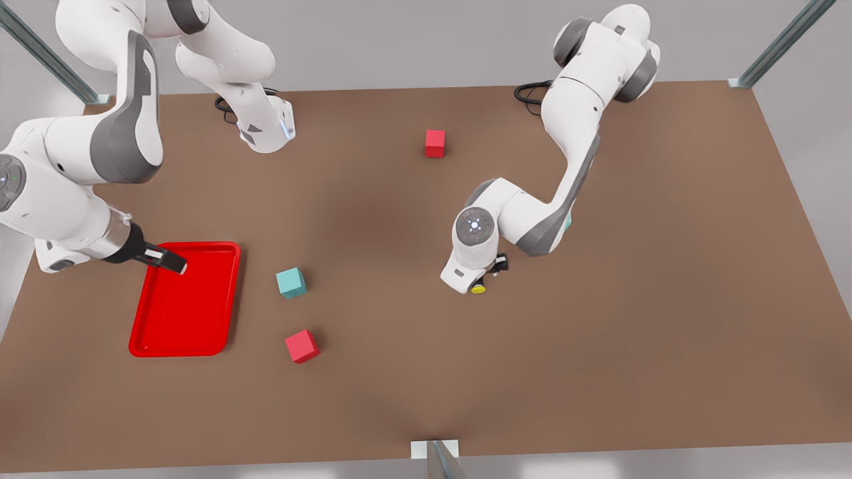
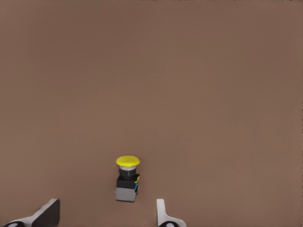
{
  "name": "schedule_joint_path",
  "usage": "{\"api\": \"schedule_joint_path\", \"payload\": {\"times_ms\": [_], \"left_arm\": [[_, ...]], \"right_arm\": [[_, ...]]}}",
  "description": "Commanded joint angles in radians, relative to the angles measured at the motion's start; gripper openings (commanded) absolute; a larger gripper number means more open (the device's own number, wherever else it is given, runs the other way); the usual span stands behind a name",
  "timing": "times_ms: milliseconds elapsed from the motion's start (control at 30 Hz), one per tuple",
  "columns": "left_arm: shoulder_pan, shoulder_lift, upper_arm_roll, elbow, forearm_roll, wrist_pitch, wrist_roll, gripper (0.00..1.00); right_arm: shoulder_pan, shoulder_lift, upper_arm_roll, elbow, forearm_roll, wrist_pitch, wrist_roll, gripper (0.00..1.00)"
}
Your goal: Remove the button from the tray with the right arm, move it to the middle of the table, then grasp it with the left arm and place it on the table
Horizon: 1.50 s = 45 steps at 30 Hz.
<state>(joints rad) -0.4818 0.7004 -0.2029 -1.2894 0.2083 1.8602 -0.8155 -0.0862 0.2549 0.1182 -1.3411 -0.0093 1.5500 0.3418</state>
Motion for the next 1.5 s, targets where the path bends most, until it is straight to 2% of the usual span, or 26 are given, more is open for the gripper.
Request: {"api": "schedule_joint_path", "payload": {"times_ms": [0,67,100,267,567,867,1467], "left_arm": [[-0.001,0.004,-0.001,-0.057,0.006,0.22,-0.192,1.0],[0.011,0.001,-0.006,-0.113,0.005,0.255,-0.119,1.0],[0.034,-0.022,-0.009,-0.203,0.005,0.35,-0.096,1.0],[0.037,-0.016,-0.029,-0.229,-0.006,0.404,-0.108,1.0],[0.077,-0.024,-0.033,-0.372,0.039,0.482,-0.079,1.0],[0.037,-0.036,-0.047,-0.441,0.051,0.484,-0.159,1.0],[0.066,0.022,-0.041,-0.427,0.128,0.548,-0.142,1.0]], "right_arm": [[-0.004,0.0,-0.002,0.006,-0.018,-0.041,-0.326,1.0],[-0.004,-0.005,-0.002,0.01,-0.018,-0.033,-0.328,1.0],[0.005,-0.003,-0.002,0.028,-0.02,-0.034,-0.325,1.0],[0.01,0.0,0.006,0.08,-0.026,-0.015,-0.328,1.0],[0.01,0.015,0.009,0.079,-0.069,0.027,-0.33,1.0],[0.022,0.029,0.012,0.077,-0.069,0.048,-0.328,1.0],[0.014,0.078,0.009,0.079,-0.075,0.105,-0.328,1.0]]}}
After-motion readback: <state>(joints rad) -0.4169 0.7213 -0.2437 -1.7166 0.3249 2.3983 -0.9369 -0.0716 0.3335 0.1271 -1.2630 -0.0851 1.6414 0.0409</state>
